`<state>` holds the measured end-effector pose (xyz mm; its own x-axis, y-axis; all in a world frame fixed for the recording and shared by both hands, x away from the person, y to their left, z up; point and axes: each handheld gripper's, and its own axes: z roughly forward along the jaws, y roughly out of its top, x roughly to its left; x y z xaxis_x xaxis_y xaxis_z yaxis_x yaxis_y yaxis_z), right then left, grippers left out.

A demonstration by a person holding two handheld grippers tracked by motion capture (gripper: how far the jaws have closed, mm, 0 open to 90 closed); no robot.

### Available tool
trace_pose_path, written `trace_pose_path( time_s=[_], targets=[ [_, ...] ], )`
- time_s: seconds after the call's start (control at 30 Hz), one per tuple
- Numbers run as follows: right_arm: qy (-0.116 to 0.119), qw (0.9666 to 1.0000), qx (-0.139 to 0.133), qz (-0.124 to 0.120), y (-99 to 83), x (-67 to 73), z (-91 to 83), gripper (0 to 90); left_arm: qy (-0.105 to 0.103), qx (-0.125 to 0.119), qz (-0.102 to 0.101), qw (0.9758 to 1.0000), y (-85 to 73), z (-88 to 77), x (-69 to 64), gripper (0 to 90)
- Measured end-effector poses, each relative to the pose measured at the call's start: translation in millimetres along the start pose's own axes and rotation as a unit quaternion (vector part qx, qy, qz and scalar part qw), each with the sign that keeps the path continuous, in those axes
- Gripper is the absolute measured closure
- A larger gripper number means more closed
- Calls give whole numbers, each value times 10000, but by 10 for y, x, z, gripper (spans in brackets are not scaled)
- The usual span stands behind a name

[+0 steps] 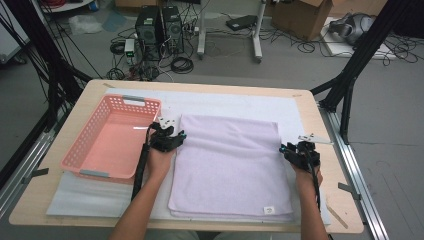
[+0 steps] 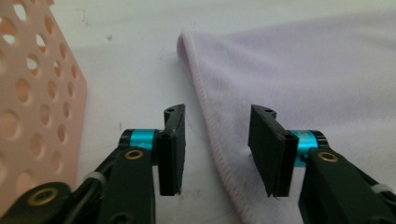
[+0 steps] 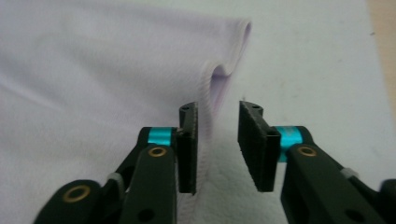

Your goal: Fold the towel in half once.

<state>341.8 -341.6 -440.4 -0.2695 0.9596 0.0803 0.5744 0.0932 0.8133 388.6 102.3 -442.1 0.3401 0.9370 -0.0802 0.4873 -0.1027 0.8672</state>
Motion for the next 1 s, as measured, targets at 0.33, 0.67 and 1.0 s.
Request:
trace_pose_path(
  time_s=[0.33,0.67,1.0],
  targets=[
    [206,9992,-161,316,397,-221,160,659,-199,63,-481,9986,261,248,109,545],
    [418,9985,335,74,572,-201,747,636,-444,661,-438,9959,365,692,222,551],
    [7,9994,106,-323,643,-179,880,866,-55,43,-440,9990,461,665,290,873]
  ],
)
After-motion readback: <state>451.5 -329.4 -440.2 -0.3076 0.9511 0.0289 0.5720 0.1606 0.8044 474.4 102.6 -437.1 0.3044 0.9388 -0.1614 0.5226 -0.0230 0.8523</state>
